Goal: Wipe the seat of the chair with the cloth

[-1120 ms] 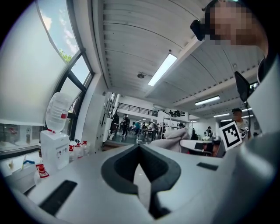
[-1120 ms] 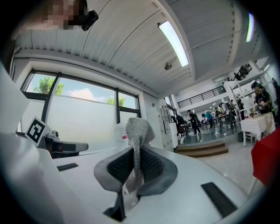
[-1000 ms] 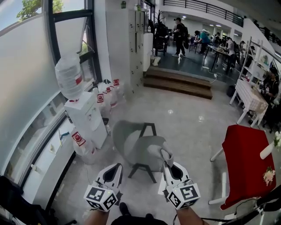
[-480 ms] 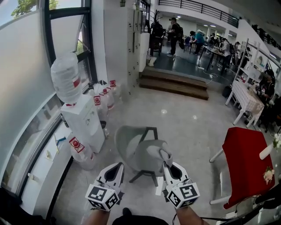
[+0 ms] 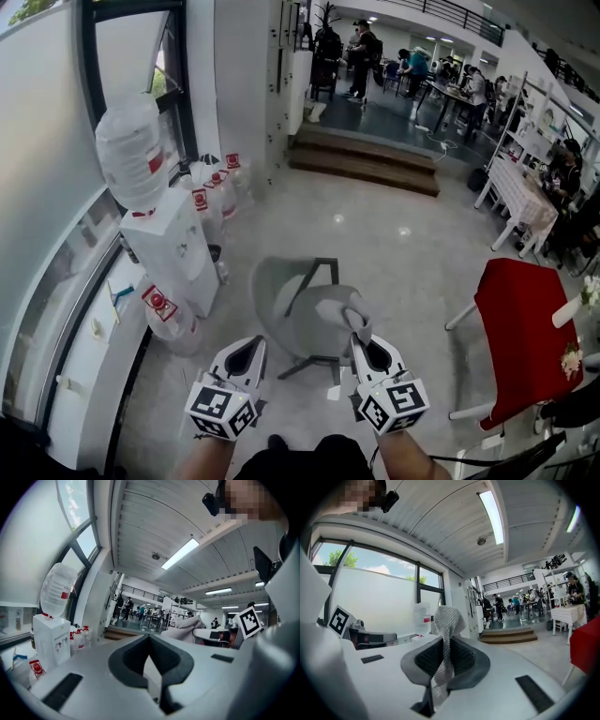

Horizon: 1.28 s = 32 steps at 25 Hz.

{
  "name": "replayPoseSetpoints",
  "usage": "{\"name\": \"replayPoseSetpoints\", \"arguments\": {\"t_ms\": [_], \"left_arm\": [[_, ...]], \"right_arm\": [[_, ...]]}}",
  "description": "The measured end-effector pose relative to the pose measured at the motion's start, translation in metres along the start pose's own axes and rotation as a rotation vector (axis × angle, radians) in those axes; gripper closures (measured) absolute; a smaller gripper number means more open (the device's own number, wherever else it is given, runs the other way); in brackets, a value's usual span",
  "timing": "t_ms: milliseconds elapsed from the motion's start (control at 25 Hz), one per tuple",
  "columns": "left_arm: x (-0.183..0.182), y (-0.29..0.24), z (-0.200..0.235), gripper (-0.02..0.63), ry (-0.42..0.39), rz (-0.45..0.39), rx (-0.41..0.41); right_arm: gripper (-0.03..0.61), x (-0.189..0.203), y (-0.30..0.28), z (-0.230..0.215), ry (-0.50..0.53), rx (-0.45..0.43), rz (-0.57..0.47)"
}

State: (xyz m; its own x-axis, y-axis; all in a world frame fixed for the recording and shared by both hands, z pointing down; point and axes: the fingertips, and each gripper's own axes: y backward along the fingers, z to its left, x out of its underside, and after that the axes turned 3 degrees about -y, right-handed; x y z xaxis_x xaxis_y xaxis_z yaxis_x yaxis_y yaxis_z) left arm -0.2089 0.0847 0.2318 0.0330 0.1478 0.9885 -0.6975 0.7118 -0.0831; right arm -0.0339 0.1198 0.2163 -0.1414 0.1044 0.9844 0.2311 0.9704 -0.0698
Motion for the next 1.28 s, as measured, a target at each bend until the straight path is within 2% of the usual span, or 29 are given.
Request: {"name": "replayPoseSetpoints", "arguments": {"t_ms": [280, 800, 1160, 1280], "left_arm": [[0.008, -0.028, 0.02, 0.607, 0.021, 0.025, 0.019], [0.012, -0.126, 0.053, 0.607, 0.028, 0.082, -0.054], [0.032, -0.193, 0.062, 0.607, 0.06, 0.134, -0.088], [0.041, -0.21, 0.065, 0.607, 0.086, 0.143, -0.093]], "right_arm": [[0.548, 0.005, -0.034, -0.01, -0.008, 0.002, 0.022], [0.548, 0.005, -0.131, -0.076, -0.013, -0.081, 0.05], [0.548, 0.039, -0.181, -0.128, -0.032, -0.127, 0.147], [0.548, 0.053, -0.197, -0.142, -0.068, -0.139, 0.183]]}}
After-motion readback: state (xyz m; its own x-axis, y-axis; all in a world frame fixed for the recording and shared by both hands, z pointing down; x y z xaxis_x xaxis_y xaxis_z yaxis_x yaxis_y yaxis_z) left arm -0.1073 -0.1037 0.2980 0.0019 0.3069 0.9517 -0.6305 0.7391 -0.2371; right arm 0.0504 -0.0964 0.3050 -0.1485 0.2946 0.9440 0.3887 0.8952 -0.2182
